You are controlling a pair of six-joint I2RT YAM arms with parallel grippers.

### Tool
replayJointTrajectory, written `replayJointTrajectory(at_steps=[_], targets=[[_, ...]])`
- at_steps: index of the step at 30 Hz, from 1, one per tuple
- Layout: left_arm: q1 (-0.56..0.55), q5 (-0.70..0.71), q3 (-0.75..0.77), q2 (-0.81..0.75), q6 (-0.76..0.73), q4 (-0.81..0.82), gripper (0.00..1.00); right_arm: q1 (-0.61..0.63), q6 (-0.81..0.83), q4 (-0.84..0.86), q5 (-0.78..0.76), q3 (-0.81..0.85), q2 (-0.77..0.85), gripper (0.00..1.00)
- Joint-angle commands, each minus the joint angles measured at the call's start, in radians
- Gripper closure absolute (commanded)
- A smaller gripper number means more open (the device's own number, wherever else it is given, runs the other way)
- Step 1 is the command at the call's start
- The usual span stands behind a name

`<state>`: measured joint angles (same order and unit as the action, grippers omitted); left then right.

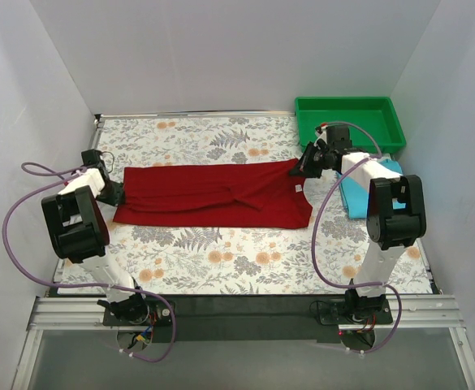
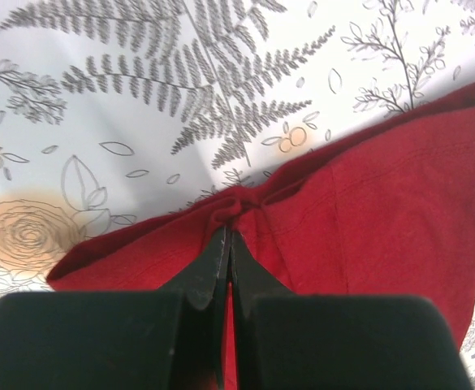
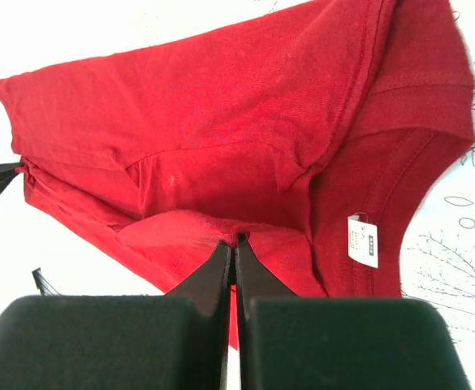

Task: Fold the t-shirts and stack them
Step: Fold the tshirt

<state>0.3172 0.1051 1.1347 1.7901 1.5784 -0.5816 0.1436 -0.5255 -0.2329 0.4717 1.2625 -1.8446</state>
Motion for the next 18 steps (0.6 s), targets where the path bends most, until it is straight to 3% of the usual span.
replayJointTrajectory(at_steps=[1, 18], targets=[[0.025, 0.011, -0.004, -0.052, 0.003, -0.024, 1.00, -0.004, -0.005, 0.041, -0.007, 0.023, -0.005, 0.99], [0.066, -0.041, 0.045, -0.066, 0.023, -0.029, 1.00, -0.033, 0.002, 0.061, -0.025, 0.008, -0.027, 0.99]])
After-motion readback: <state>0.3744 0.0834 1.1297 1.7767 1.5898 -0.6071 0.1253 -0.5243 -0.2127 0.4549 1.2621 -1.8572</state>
